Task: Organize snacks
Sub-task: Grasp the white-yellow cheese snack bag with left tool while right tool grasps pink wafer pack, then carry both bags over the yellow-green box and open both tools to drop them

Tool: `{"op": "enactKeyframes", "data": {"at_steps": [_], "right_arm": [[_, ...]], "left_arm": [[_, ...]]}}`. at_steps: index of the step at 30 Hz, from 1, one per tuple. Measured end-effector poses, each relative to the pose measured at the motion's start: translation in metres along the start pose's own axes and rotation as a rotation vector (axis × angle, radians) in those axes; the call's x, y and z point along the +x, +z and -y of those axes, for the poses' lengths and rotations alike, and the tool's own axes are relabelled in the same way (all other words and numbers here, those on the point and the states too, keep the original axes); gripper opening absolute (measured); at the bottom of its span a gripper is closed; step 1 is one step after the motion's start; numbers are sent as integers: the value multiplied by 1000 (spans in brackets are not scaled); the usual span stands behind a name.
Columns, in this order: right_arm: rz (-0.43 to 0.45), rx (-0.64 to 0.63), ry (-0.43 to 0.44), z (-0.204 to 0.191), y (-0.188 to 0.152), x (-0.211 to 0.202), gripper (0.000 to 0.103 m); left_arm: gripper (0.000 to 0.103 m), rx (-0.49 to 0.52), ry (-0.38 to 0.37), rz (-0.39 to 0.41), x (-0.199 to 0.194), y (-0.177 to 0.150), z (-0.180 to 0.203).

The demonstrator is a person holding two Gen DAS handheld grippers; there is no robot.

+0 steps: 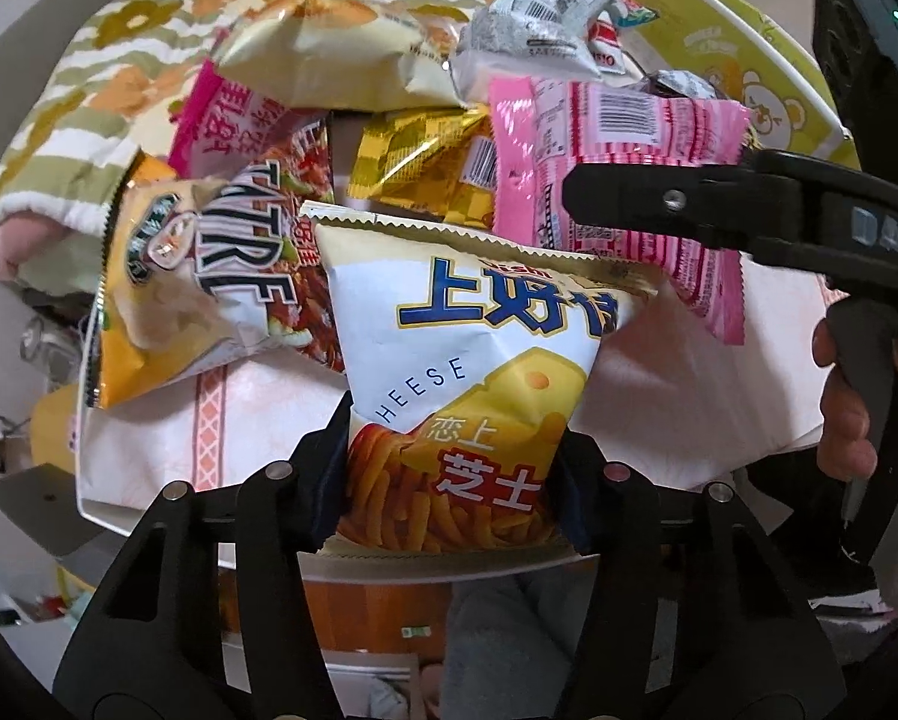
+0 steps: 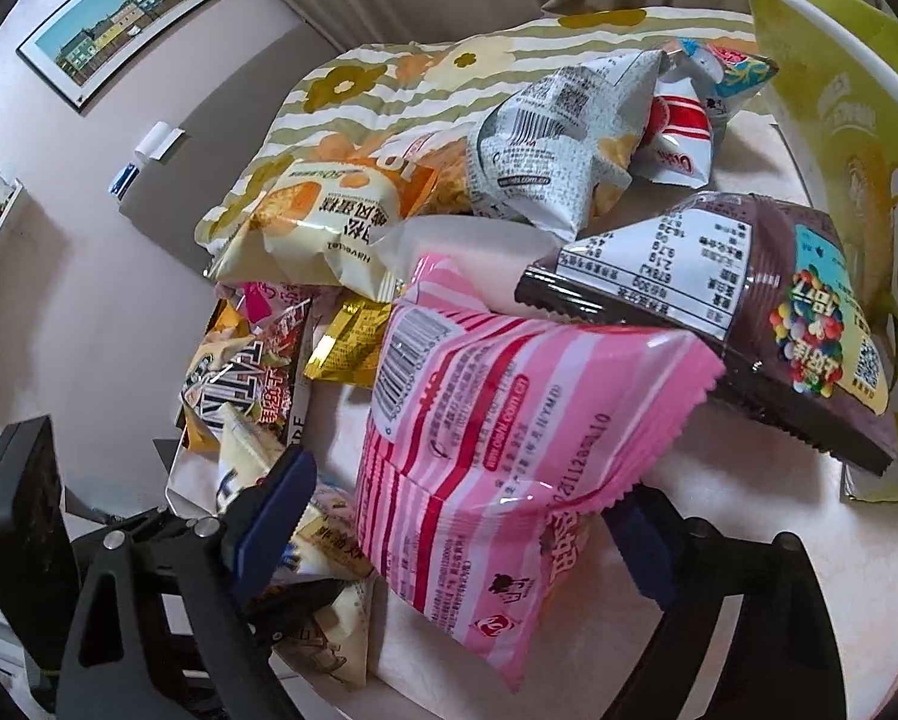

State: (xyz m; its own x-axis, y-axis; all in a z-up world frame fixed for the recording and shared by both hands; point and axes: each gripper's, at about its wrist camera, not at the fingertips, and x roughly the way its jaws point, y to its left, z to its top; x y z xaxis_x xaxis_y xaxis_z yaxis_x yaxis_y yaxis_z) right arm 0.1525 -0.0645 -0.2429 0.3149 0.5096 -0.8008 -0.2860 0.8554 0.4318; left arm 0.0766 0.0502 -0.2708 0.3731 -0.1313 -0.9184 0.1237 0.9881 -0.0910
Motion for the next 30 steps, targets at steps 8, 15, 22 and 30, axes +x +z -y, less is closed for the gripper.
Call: {"op": "enactKeyframes", "data": {"at_steps": [8,15,22,30], "right_arm": [[28,-47,-31,-12,2,-14,60],[118,-100,-48,-32,7,-51,59],[230,-94,-66,-43,21,-101,59],[348,-33,-150,-24,43,-160,59]], "left_arm": [[50,0,8,33,-17,2,0],[50,11,21,98,-54,11,3],[50,43,16,200,-96,31,8],[50,138,-5,288,-124,78,35]]}}
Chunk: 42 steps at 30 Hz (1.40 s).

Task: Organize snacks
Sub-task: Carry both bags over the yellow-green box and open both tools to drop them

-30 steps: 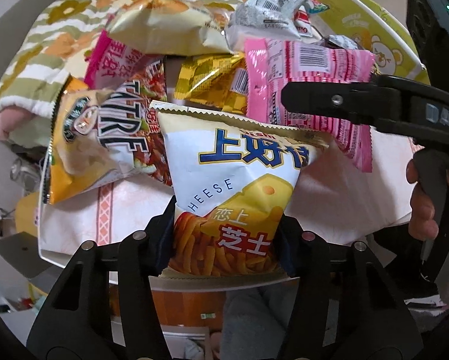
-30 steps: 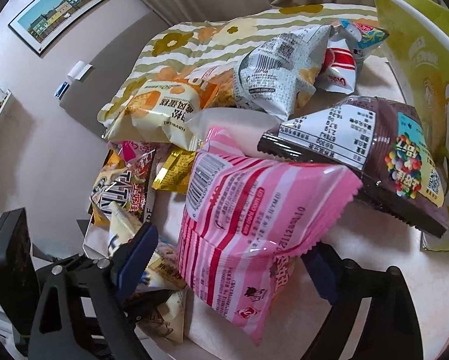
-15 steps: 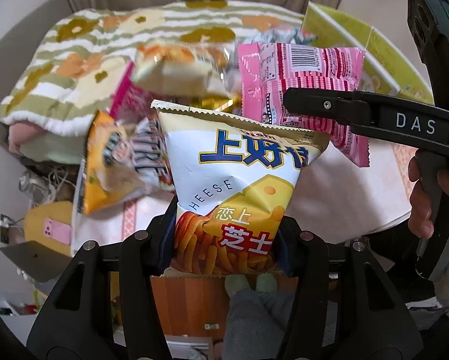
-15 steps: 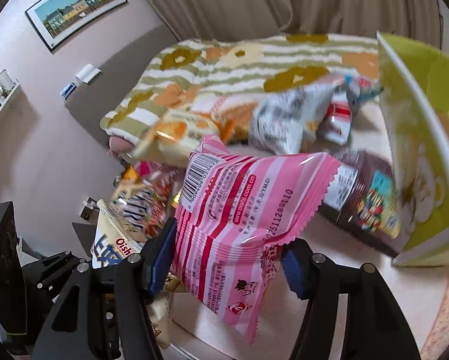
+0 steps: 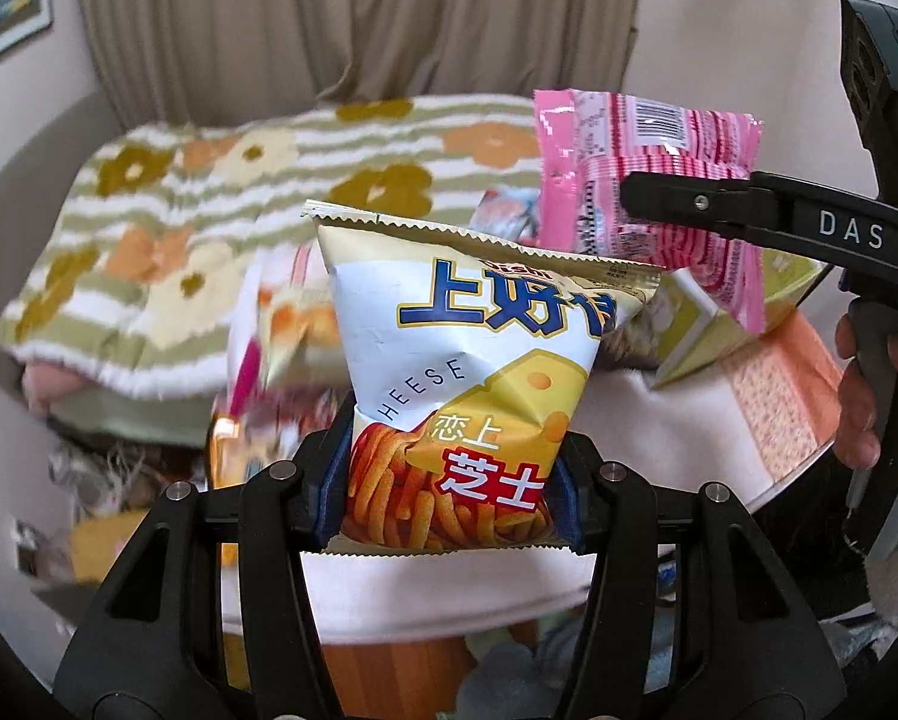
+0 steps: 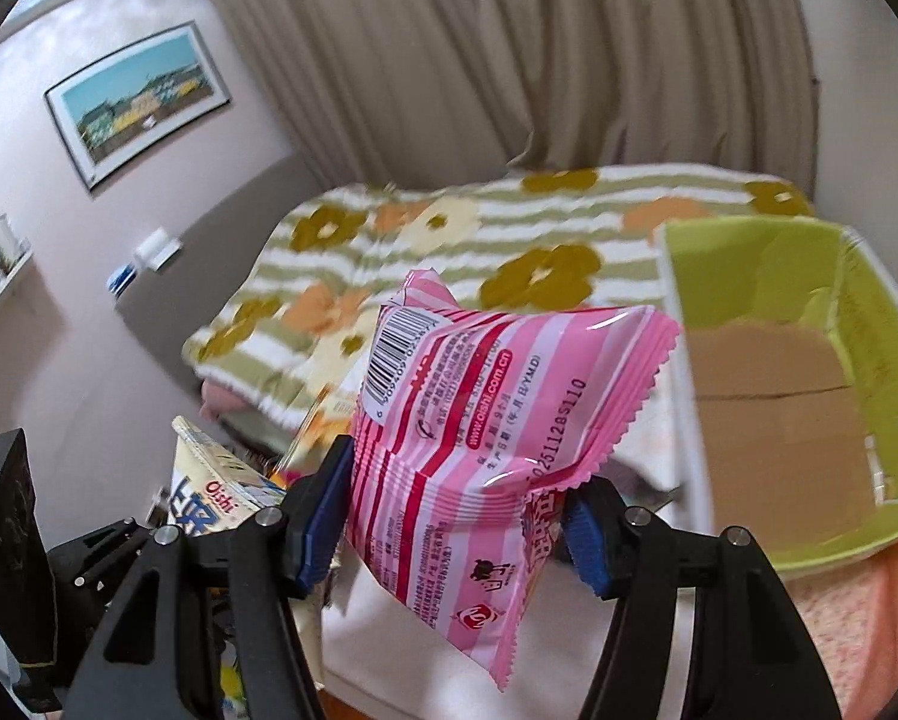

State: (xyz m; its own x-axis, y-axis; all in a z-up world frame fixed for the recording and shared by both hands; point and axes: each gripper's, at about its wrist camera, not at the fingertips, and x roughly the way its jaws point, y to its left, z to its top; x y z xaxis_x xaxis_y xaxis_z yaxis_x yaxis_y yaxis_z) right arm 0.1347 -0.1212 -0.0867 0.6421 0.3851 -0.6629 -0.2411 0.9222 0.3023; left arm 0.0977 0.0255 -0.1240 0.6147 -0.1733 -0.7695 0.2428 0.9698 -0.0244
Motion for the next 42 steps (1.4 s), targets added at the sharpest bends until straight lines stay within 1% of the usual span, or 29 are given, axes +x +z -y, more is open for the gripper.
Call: {"op": "enactKeyframes", "data": {"at_steps": [4,8,15,16,20,25,31,35,36,37,38,39,40,42], "right_arm": [[36,20,-62,27,18,-18,59],[54,55,-127,66,33,-33,59],[39,89,-229,140,53,-50,59],[35,90,-237,147,54,-51,59],[6,106,-272,183,54,-55,59],[-41,119,-294,215,48,-53,59],[-108,171,-305,241,32,-49,59],[-137,210,-316,248,24,-45,59],[-139,215,-317,249,25,-44,59],[-141,221,-321,251,24,-43,59],[-147,229,-326,252,23,-42,59],[-150,232,-328,253,24,-40,59],[-153,236,-329,254,25,-38,59],[-157,239,-336,254,27,-35,59]], "left_arm": [[50,29,-35,28,7,36,20],[50,27,-68,25,28,73,44],[50,18,-168,27,67,139,99],[50,24,-184,20,78,151,112],[50,36,-221,-21,111,178,151],[50,61,-224,-94,150,197,193],[50,86,-220,-222,202,200,227],[52,118,-171,-232,219,201,236],[53,125,-162,-231,222,202,237],[65,135,-148,-232,224,204,238],[87,146,-131,-238,228,206,240],[95,148,-130,-234,229,207,239],[100,146,-133,-220,229,209,236],[101,141,-152,-209,228,212,230]]}}
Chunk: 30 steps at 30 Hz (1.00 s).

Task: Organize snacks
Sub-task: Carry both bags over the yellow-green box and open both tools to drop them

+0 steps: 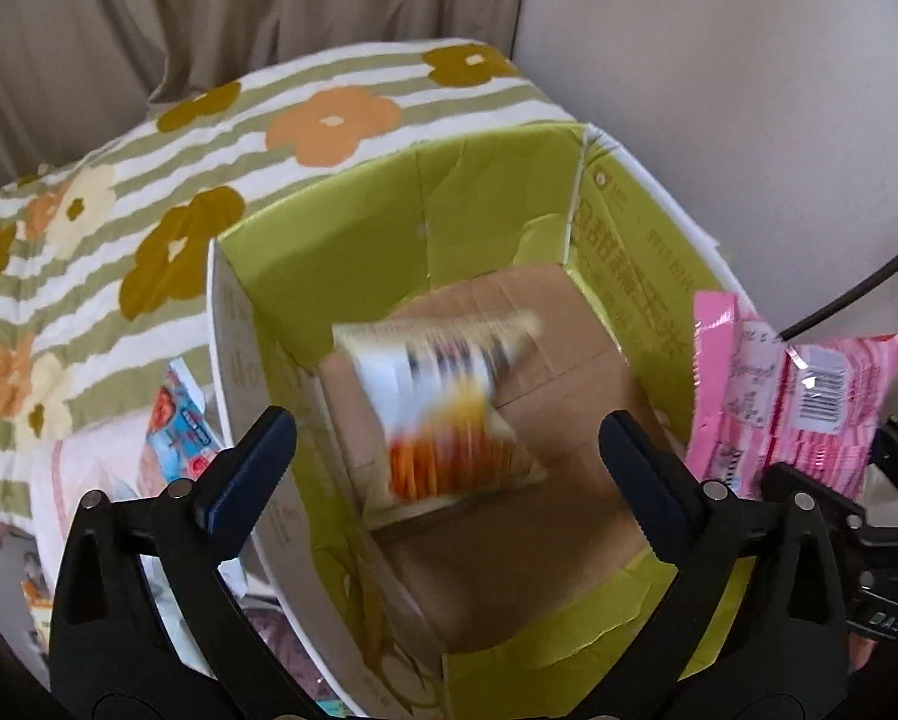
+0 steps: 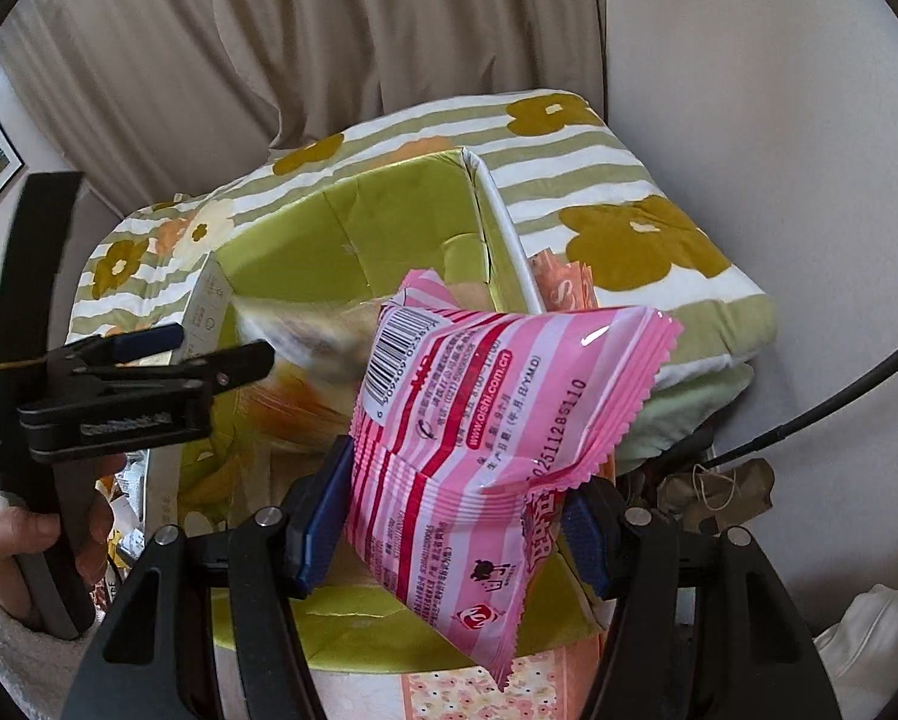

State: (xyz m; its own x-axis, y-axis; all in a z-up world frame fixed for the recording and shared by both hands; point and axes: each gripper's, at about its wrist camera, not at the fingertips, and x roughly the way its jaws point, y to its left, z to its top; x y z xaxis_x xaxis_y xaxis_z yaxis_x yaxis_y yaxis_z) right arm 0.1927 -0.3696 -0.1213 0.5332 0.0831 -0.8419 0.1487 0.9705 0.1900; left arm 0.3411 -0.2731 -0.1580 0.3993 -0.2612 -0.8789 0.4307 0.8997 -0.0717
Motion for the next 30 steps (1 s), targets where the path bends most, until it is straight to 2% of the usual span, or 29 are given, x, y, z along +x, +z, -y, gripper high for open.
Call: {"op": "enactKeyframes", "data": {"at_steps": [7,13,22,23,25,26,27,30], "right_arm": [[-16,-14,-26,-13,1,3,59],[-37,-54,-20,-21,1,3,59],[-94,-135,4,-35,2,19,61],[-94,-140,14,-37,1,20,63],[-63,-165,27,-40,0,19,75],[-44,-173,23,-41,-1,18,91],[-23,-179,19,-40,-1,15,100],[34,-186,24,-37,-6,6,101]], "left_arm": [[101,28,23,3,-12,-1,-10],[101,17,43,4,-31,-17,-25],[101,-52,53,11,-49,-41,-49],[101,-60,54,13,-50,-43,-50],[101,-71,51,18,-53,-45,-52],[101,-76,50,19,-55,-47,-52],[101,-78,52,20,-55,-48,-52],[101,-83,64,30,-62,-55,-50]]}}
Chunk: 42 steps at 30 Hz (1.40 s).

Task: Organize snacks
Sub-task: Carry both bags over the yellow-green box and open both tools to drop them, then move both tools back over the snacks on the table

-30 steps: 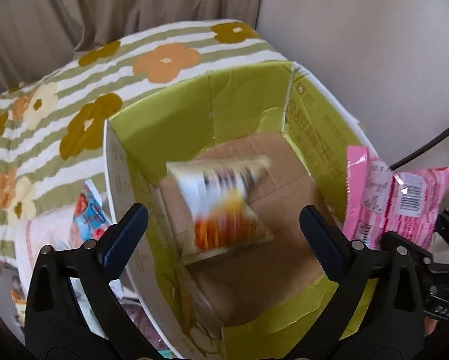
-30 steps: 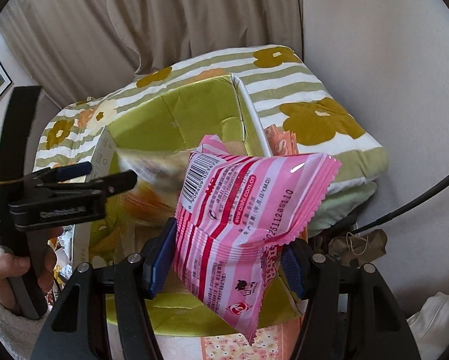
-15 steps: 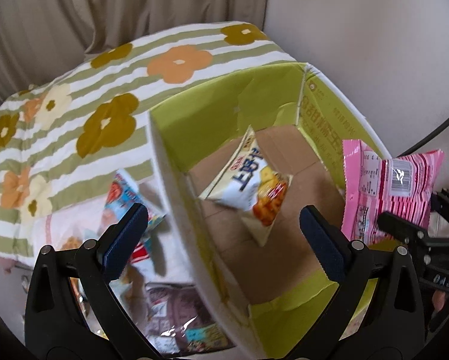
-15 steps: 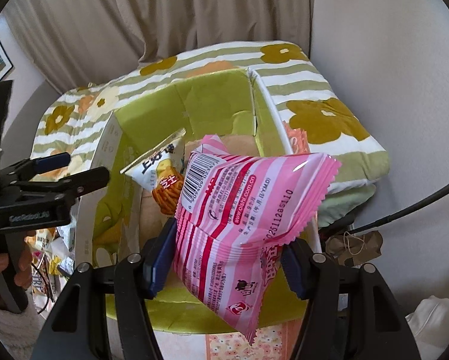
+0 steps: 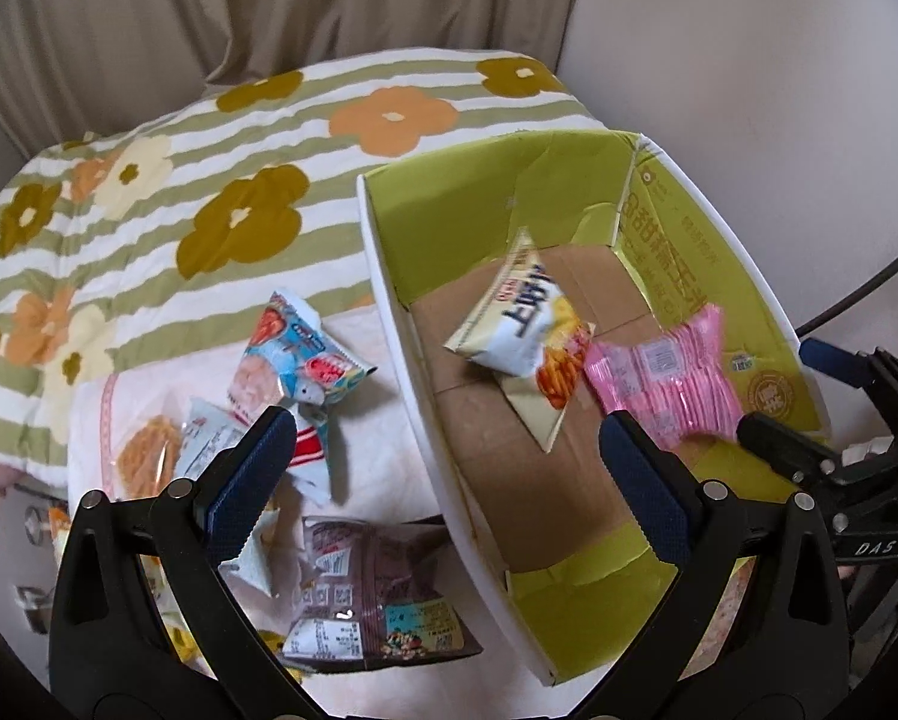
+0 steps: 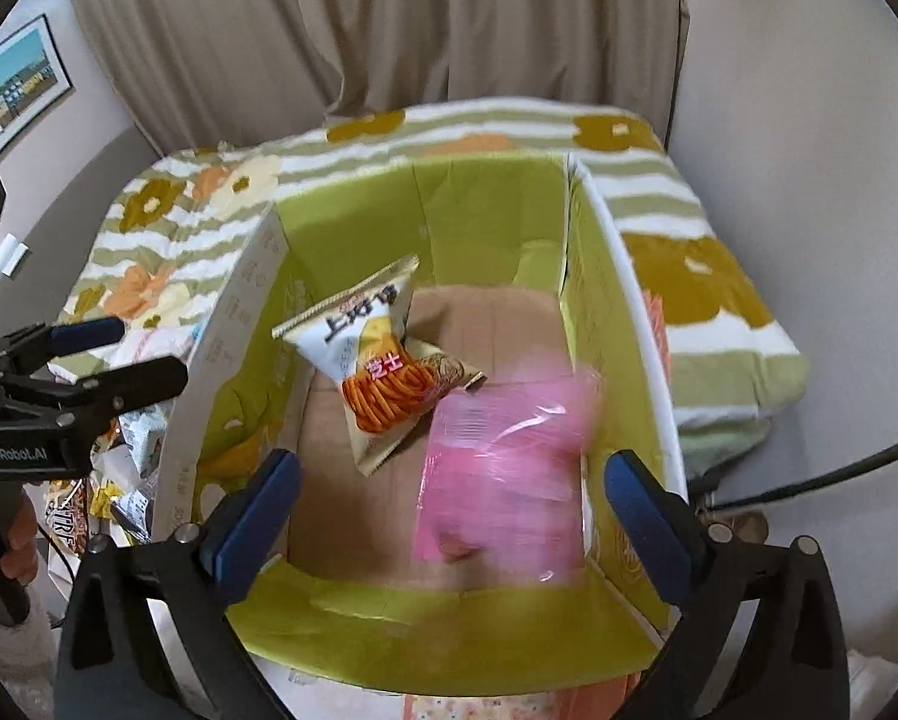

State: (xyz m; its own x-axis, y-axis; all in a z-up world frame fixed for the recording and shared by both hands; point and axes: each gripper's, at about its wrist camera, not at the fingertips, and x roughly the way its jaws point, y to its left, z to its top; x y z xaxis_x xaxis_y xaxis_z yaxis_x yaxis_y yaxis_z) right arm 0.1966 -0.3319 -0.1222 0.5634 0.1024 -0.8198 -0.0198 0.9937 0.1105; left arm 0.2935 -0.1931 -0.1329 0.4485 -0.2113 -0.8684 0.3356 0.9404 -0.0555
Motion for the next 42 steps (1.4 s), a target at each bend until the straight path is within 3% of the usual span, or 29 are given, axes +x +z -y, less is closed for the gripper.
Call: {"op": "enactKeyframes", "data": {"at_steps": [5,8,15,22,30,35,42], "right_arm": [[48,-41,-24,-2,-8,-13,101],[20,-42,-3,-3,-8,-20,101],[111,-75,24,-13,-8,-51,101],[174,-130,96,-37,-12,-71,101],[187,-221,186,-91,-15,-79,101],[180,-261,215,-141,-19,-70,101],[114,-193,218,-198,-28,-43,101]], "left_arm": [[101,-3,19,30,-16,-6,6],[101,-3,32,64,-31,-9,9],[101,-35,113,164,-71,-26,9],[101,-99,161,184,-102,-62,-7],[101,-188,212,179,-130,-116,-54],[101,-235,237,182,-147,-148,-106],[101,-238,198,136,-156,-170,-179]]}}
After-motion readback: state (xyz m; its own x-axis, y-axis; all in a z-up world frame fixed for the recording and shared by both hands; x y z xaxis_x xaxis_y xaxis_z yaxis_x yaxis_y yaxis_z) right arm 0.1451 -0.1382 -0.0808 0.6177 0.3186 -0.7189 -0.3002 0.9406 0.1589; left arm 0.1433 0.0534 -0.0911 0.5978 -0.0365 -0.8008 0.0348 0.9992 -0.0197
